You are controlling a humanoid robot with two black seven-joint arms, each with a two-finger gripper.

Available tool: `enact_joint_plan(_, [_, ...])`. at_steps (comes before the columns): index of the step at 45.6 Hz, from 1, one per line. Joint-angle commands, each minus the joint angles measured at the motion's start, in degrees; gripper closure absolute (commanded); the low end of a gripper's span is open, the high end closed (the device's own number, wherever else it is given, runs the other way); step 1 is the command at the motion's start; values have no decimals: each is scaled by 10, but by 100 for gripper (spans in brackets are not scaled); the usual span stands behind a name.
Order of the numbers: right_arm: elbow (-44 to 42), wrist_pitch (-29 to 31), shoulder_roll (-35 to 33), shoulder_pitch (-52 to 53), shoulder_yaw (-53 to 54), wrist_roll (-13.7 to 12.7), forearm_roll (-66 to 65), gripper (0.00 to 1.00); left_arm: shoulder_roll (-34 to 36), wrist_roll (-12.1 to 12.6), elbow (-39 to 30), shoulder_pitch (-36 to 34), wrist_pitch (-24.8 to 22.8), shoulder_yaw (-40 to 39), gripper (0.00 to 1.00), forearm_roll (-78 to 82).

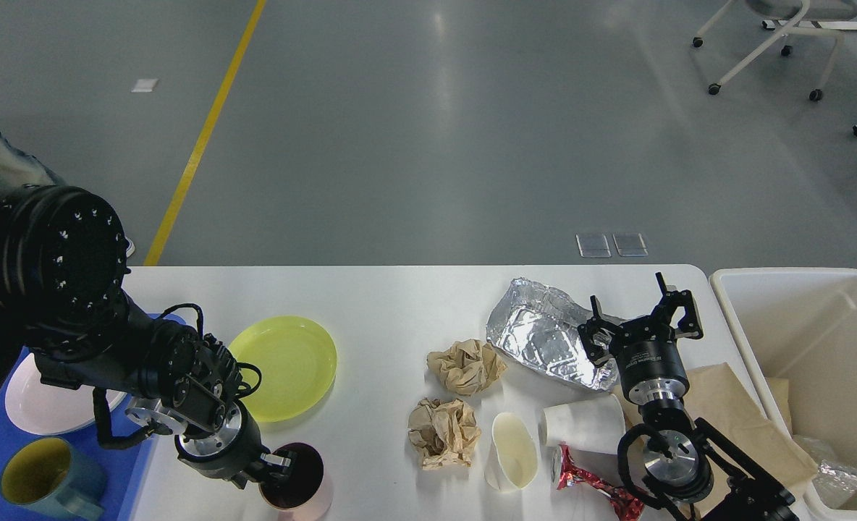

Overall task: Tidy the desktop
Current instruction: 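Lower the left gripper and grasp the pink mug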

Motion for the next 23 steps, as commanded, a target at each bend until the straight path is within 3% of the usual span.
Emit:
enact_joint_plan(1, [0, 0, 0, 0, 0, 0, 0, 0, 1, 12, 1, -1, -1, -1, 72, 0])
enact_joint_plan(4, [0, 0, 0, 0, 0, 0, 0, 0, 2, 12, 0, -1, -2, -1, 83, 0])
enact_joint_plan(8, [0, 0, 0, 0, 0, 0, 0, 0, 4, 12, 0, -2, -3, -1, 90, 0])
enact_joint_plan(23, [0, 0, 0, 0, 0, 0, 0, 0, 6, 12, 0, -4, -5, -1, 100, -5])
